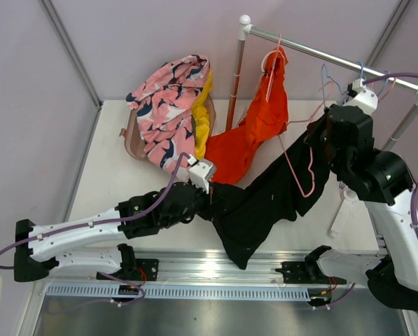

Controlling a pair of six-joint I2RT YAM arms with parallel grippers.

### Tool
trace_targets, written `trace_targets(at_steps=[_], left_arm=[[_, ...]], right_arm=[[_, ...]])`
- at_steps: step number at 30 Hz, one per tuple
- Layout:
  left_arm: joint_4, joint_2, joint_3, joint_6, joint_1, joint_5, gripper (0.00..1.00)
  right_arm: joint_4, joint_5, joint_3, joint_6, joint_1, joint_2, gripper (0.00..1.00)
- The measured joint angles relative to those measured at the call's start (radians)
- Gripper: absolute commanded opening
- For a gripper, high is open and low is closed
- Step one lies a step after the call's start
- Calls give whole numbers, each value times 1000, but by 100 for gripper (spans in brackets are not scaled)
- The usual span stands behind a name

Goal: Remove the shorts from the hanger

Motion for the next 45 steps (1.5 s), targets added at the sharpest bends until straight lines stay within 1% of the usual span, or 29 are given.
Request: trace_targets(at_steps=[6,14,20,27,34,38,45], left_arm=[[35,39,14,13,-3,26,0],[86,92,61,71,-3,26,0],[128,119,69,106,-3,26,0],[152,121,69,123,2,32,0],[182,117,50,123,11,43,0],[195,108,16,122,16,44,0],[210,106,-22,122,27,46,0]], right_arm=[[3,-13,142,-48,-15,50,0],[-3,-20,304,-83,-16,106,0],[1,16,402,-133,-16,151,0],[58,64,424,-201,-29,220,0],[102,27,427,-219,-153,314,0],[122,6,437,-228,-190,344,0],[161,-25,470,-242,-219,389,0]])
